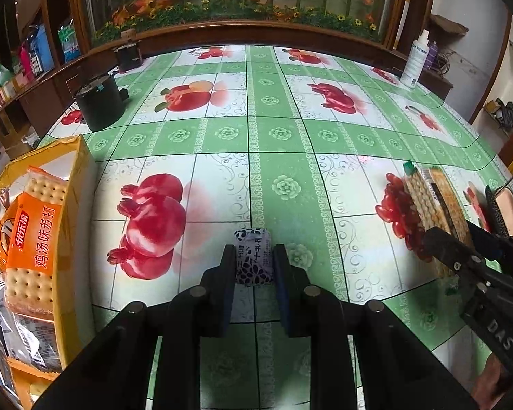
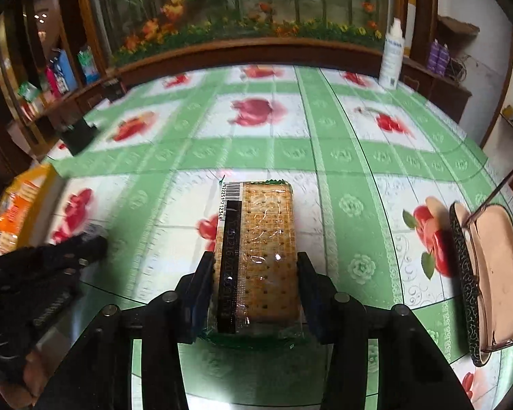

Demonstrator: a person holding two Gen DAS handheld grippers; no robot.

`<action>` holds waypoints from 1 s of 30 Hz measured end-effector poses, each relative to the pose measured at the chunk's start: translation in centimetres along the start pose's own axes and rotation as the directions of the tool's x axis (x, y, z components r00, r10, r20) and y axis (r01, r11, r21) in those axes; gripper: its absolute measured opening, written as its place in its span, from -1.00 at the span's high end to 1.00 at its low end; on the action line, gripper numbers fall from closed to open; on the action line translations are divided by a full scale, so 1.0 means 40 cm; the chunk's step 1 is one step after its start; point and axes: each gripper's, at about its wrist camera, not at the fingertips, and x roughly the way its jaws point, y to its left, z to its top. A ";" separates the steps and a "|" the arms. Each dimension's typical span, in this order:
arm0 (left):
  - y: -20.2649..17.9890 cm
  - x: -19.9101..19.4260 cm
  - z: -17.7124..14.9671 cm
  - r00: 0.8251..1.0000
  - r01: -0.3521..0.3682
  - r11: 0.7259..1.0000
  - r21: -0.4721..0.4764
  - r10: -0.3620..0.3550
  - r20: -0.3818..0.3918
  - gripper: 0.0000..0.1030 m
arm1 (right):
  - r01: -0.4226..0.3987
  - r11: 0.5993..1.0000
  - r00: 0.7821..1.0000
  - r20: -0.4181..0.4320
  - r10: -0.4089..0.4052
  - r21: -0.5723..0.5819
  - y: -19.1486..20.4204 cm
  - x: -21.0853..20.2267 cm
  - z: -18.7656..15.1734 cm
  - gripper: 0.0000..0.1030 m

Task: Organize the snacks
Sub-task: 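Lift the candy and cracker pack and carry both over the white tray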

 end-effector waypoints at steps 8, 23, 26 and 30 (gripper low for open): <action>0.009 -0.045 0.010 0.997 0.040 0.999 -0.019 -0.039 0.067 0.61 | -0.065 0.998 0.997 0.045 0.064 0.008 0.036 -0.033 0.001 0.03; -0.010 -0.099 0.013 0.984 -0.038 0.999 0.010 0.035 0.173 0.61 | -0.129 0.991 0.981 0.145 0.132 -0.035 0.073 -0.090 0.001 0.02; -0.014 -0.108 0.013 0.980 -0.054 0.998 0.020 0.049 0.193 0.61 | -0.137 0.990 0.978 0.152 0.142 -0.045 0.080 -0.092 -0.002 0.02; -0.016 -0.116 0.012 0.974 -0.076 0.997 0.028 0.068 0.215 0.61 | -0.146 0.988 0.975 0.163 0.153 -0.049 0.084 -0.097 -0.003 0.02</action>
